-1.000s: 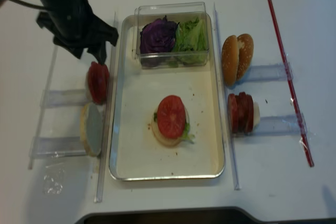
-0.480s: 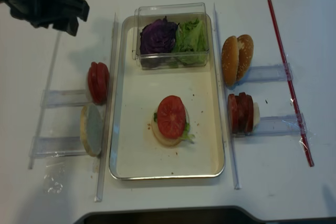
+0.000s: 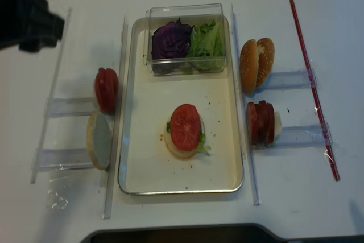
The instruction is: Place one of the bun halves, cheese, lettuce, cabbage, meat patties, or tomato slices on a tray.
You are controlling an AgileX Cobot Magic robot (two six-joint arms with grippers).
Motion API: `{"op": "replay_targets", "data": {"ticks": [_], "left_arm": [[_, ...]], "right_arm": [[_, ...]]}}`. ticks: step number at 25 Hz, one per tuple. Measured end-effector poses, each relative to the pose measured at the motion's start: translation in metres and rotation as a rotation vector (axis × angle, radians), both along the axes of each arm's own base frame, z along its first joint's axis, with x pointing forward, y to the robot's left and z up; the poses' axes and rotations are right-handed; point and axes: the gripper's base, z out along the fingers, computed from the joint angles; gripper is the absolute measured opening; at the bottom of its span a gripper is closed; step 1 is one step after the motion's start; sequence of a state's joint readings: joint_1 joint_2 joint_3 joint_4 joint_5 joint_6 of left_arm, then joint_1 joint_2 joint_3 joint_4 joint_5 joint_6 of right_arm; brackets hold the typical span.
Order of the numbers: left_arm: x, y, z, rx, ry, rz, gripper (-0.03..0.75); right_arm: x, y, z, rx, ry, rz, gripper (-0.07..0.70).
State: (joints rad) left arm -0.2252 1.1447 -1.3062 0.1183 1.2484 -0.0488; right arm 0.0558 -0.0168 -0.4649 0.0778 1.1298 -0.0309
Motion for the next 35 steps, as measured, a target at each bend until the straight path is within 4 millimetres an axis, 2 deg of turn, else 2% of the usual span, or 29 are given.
{"op": "replay_targets", "data": {"ticks": [7, 14, 15, 16, 23, 29, 35], "left_arm": [[-0.063, 0.017, -0.019, 0.013, -0.031, 0.01, 0.43], [-0.132, 0.032, -0.036, -0.026, -0.153, 0.028, 0.43], [-0.151, 0.037, -0.042, -0.037, -0.197, 0.034, 0.43], [-0.151, 0.037, -0.042, -0.037, -0.197, 0.034, 0.43], [-0.205, 0.05, -0.068, -0.09, -0.356, 0.053, 0.43], [-0.233, 0.052, -0.1, -0.158, -0.441, 0.027, 0.43], [-0.224, 0.041, -0.134, -0.151, -0.326, -0.072, 0.43]], "right_arm": [[0.0, 0.0, 0.0, 0.0, 0.0, 0.0, 0.505], [0.0, 0.0, 0.0, -0.002, 0.0, -0.001, 0.505], [0.0, 0.0, 0.0, -0.002, 0.0, -0.001, 0.505], [0.0, 0.0, 0.0, -0.002, 0.0, -0.001, 0.505], [0.0, 0.0, 0.0, -0.003, 0.0, -0.002, 0.505], [0.0, 0.0, 0.0, -0.003, 0.0, -0.002, 0.505], [0.0, 0.0, 0.0, -0.005, 0.0, -0.003, 0.505]]}}
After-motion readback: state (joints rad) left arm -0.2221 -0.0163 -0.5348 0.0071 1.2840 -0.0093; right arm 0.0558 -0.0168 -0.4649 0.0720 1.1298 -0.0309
